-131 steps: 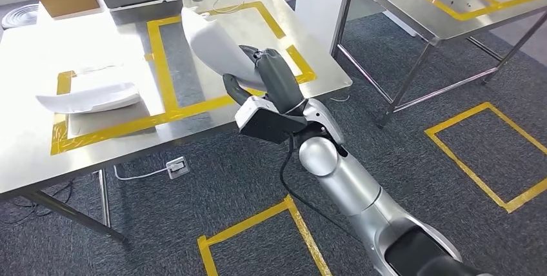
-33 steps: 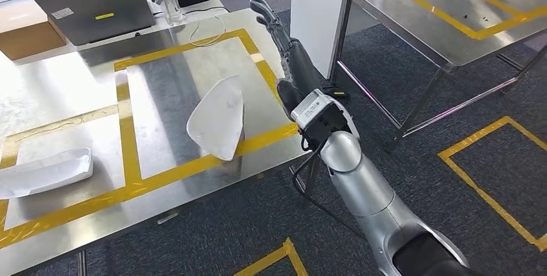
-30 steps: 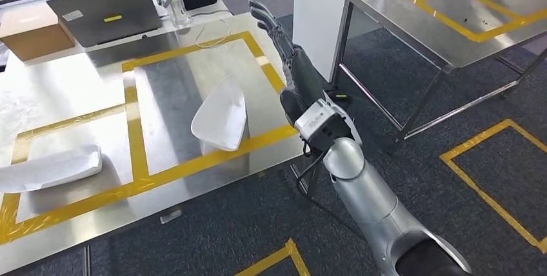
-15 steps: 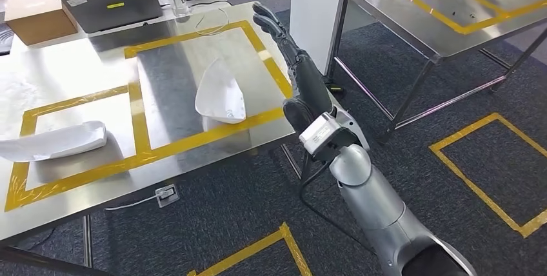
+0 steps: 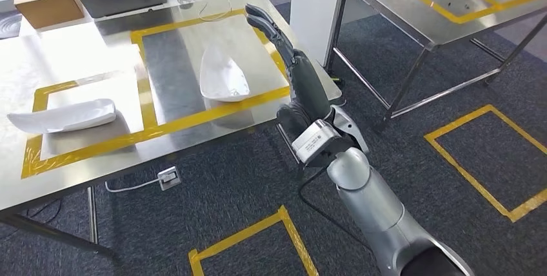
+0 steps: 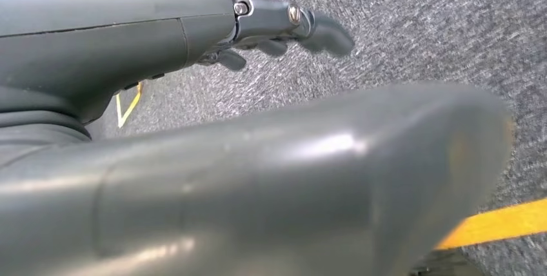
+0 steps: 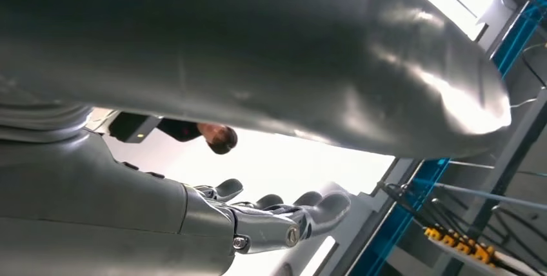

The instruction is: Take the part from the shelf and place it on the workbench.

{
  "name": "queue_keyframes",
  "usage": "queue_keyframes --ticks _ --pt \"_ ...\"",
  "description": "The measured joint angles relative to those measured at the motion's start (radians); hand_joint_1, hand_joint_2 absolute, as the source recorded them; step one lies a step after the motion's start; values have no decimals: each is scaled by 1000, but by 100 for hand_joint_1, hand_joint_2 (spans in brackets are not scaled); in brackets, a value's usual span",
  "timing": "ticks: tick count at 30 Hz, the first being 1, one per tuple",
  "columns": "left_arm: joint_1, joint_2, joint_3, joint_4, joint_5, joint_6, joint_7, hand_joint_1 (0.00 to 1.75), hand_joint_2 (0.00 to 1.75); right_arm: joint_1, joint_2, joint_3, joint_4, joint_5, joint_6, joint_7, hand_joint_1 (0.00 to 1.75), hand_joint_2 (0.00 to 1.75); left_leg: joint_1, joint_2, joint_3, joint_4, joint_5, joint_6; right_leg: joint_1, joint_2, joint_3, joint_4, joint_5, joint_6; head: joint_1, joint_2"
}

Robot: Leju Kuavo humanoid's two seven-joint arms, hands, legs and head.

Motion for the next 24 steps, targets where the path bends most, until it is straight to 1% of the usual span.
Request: queue_keyframes --ticks 1,2,3,4,5,6,7,8,9,10,11,12,13,14,15,16,17,18,19,20,21,22,23,24 --pt "1 -1 0 0 0 0 1 0 0 7 0 0 -5 1 1 2 0 0 1 1 -7 -1 8 9 0 1 -2 -4 5 5 -1 0" --pt "1 -2 0 0 0 0 2 0 0 16 -1 0 -8 1 1 5 0 0 1 2 -13 -1 15 19 -1 1 -7 0 -3 10 -1 0" --pt "1 -2 0 1 0 0 3 0 0 26 -1 -1 -9 1 2 6 0 0 1 5 -21 -2 23 29 -1 1 -16 22 -29 14 0 0" --pt "1 -2 0 1 0 0 3 0 0 36 -1 -1 -9 -1 3 6 0 0 1 7 -30 -2 32 38 -1 1 -31 66 -72 16 0 0" --pt "1 -2 0 1 -1 0 4 0 0 47 -1 -1 -9 -5 6 4 0 0 -2 9 -40 -2 39 44 1 1 -49 131 -121 16 1 0" --pt "1 -2 0 1 -4 0 5 0 0 61 -1 -1 -6 -15 13 1 0 0 -6 10 -49 -1 46 48 3 1 -66 201 -162 15 1 0" --pt "2 -2 0 1 -6 0 8 0 0 77 -1 -1 0 -30 24 -1 0 0 -11 11 -58 0 51 52 7 1 -75 257 -186 11 1 0" --pt "4 -2 0 1 -8 1 12 0 0 94 -1 -2 11 -50 38 -4 0 0 -17 11 -65 2 56 55 11 1 -69 281 -189 3 1 0" --pt "6 -2 0 1 -8 3 15 0 0 108 -1 -2 32 -74 50 -7 0 0 -24 11 -70 2 60 59 17 1 -45 265 -176 -8 1 0" --pt "7 -2 0 1 -5 5 18 0 0 119 -1 -3 61 -102 57 -10 0 0 -32 11 -74 3 64 63 27 3 -3 212 -153 -26 2 0" --pt "8 -5 0 2 -1 6 17 0 0 127 0 -5 99 -130 59 -17 0 0 -37 12 -79 3 68 66 37 5 45 139 -140 -54 0 0" --pt "8 -7 0 1 4 8 16 0 0 133 1 -9 146 -158 54 -25 0 0 -40 13 -82 2 73 66 46 3 86 73 -128 -78 -3 0" --pt "8 -12 0 2 8 9 14 0 0 138 5 -14 200 -181 42 -31 0 0 -38 14 -85 0 79 63 56 0 113 24 -122 -95 -4 0" --pt "9 -15 0 2 10 8 12 0 0 143 10 -20 266 -200 21 -38 0 0 -32 15 -87 -3 85 57 62 -2 125 -2 -120 -107 -6 0" --pt "9 -16 0 2 12 8 11 0 0 147 18 -27 344 -212 -10 -47 0 0 -28 15 -86 -8 93 50 67 -6 128 -13 -109 -106 -6 0" --pt "11 -18 1 3 14 8 11 0 0 150 28 -34 431 -220 -49 -55 0 0 -25 14 -86 -13 97 45 67 -7 133 -30 -96 -108 -3 0" --pt "15 -18 1 3 20 9 12 0 0 154 40 -40 527 -225 -99 -57 0 0 -25 13 -89 -14 93 39 63 -8 138 -50 -82 -108 -2 0" --pt "19 -20 2 4 27 12 11 0 0 162 53 -46 619 -229 -150 -52 0 0 -27 11 -94 -3 76 34 56 -11 141 -69 -69 -107 -2 0" --pt "24 -19 3 4 35 15 9 0 0 173 66 -53 709 -235 -196 -29 0 0 -27 9 -104 25 44 27 47 -13 141 -84 -56 -102 -2 0" --pt "29 -18 6 4 41 18 6 0 0 189 77 -61 794 -242 -233 9 0 0 -23 9 -118 72 3 18 41 -16 136 -87 -48 -95 -3 0" --pt "33 -17 8 4 42 20 1 0 0 211 86 -70 868 -250 -257 54 0 0 -17 8 -133 130 -36 7 35 -20 126 -86 -42 -88 -3 0" --pt "37 -14 10 4 39 20 -2 0 0 236 92 -80 938 -261 -271 107 0 0 -9 9 -143 182 -60 -5 27 -24 114 -81 -37 -80 -4 0" --pt "40 -11 12 4 33 20 -2 0 0 261 97 -92 1000 -274 -279 159 0 0 -1 9 -143 213 -63 -18 19 -28 99 -73 -33 -73 -4 0" --pt "43 -8 12 4 25 19 -1 0 0 287 100 -104 1053 -288 -282 207 0 0 9 9 -129 213 -46 -31 10 -30 82 -61 -29 -64 -4 0"
